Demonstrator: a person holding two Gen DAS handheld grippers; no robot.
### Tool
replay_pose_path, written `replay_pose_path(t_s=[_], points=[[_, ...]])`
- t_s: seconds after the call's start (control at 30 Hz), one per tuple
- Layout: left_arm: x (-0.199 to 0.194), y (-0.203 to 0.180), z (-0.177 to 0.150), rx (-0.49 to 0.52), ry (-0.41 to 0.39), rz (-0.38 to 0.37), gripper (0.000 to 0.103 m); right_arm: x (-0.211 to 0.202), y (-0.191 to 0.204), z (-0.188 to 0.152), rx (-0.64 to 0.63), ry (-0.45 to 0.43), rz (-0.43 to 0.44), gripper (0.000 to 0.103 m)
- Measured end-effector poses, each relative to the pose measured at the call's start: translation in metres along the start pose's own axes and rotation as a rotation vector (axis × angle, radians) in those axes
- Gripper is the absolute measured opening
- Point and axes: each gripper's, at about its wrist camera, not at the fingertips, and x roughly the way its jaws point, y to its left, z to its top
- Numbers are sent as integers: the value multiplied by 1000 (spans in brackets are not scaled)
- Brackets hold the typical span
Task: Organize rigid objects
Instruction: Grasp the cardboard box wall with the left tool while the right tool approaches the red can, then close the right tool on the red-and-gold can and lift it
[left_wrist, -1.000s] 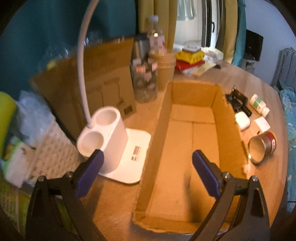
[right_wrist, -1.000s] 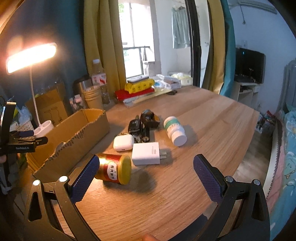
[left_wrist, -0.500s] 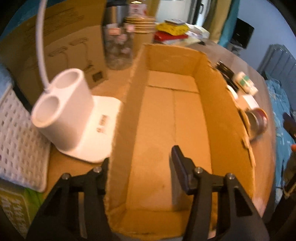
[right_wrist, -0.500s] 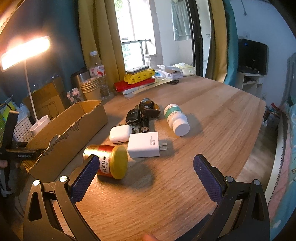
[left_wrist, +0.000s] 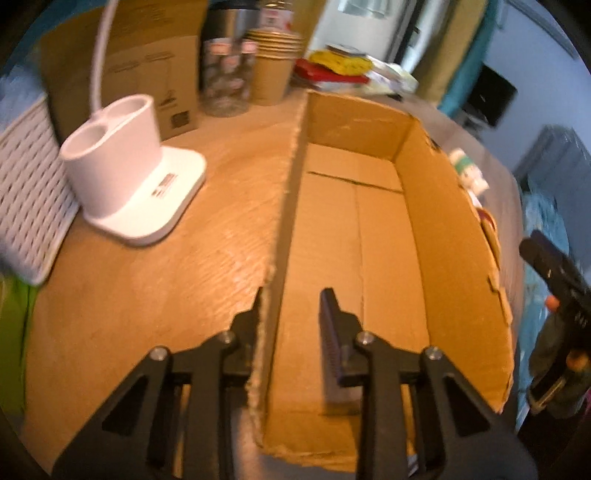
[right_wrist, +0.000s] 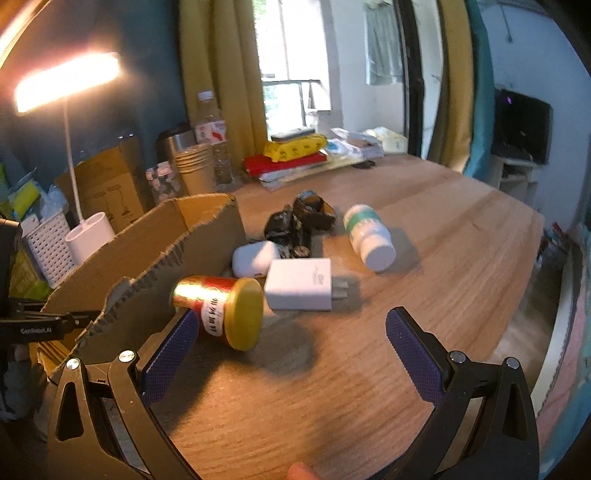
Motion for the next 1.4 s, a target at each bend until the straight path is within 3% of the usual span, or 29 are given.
replay_pose_path(t_s=[0.27, 0.57, 0.77, 1.1, 1.23, 1.33, 1.4], points=[[-12, -2, -20, -37, -73, 19, 27, 20, 22, 0, -50, 27, 33, 103], [-16, 13, -26, -137, -144, -45, 27, 39, 45, 3, -140, 41, 32, 103], [-18, 22, -27, -191, -166, -31, 26, 49, 50, 7, -159, 57, 56, 103], [-20, 20, -28, -178, -187, -5, 26, 60, 52, 11, -159, 84, 30, 102], [-19, 20, -28, -173, -188, -5, 26, 61, 52, 10, -156, 91, 38, 95], [-21, 19, -30, -169, -188, -5, 26, 62, 51, 9, -157, 101, 47, 82], [-21, 18, -31, -163, -188, -7, 26, 61, 51, 8, -157, 103, 49, 82]])
